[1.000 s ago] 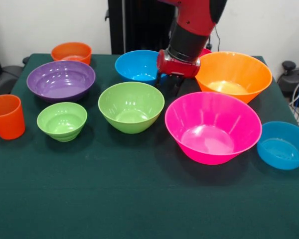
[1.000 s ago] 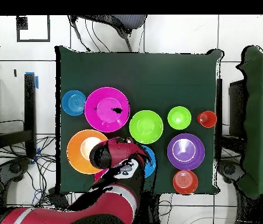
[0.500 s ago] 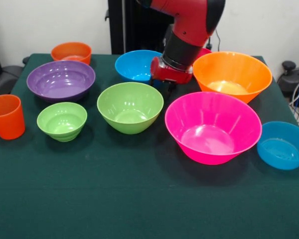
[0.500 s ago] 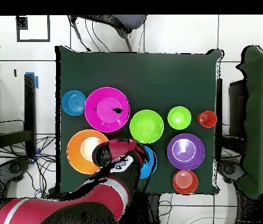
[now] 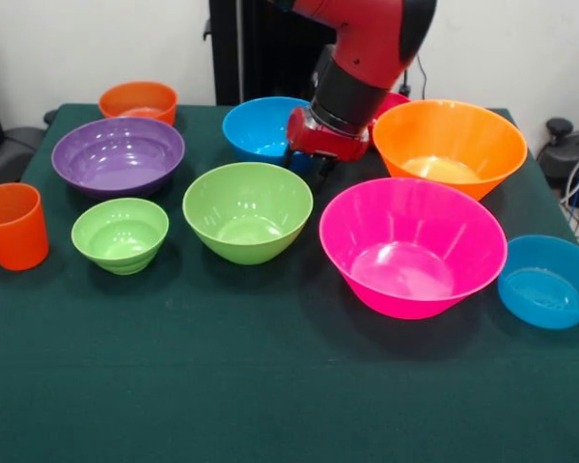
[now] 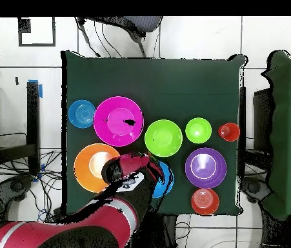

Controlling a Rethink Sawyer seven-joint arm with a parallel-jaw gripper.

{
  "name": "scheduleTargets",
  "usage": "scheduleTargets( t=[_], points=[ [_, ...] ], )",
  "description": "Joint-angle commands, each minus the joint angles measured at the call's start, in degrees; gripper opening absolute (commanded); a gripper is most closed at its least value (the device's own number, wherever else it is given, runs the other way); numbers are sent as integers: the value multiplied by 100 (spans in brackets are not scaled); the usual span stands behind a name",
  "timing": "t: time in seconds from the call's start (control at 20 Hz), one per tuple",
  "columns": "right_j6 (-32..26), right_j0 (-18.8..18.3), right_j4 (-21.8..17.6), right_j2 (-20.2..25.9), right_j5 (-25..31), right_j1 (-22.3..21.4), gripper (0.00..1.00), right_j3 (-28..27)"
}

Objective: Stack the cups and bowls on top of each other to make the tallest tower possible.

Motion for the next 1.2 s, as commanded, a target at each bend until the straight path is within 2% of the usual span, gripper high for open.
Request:
scheduleTargets(
  t=[0.05,0.45,0.75,1.2],
  points=[
    [592,-43,-34,441,553,-618,100,-185],
    [621,168,1,356,1062,-991,100,-115],
    [681,219,4,375,1154,-1089,100,-59],
    [793,298,-42,300,814,-772,100,-226]
  ],
)
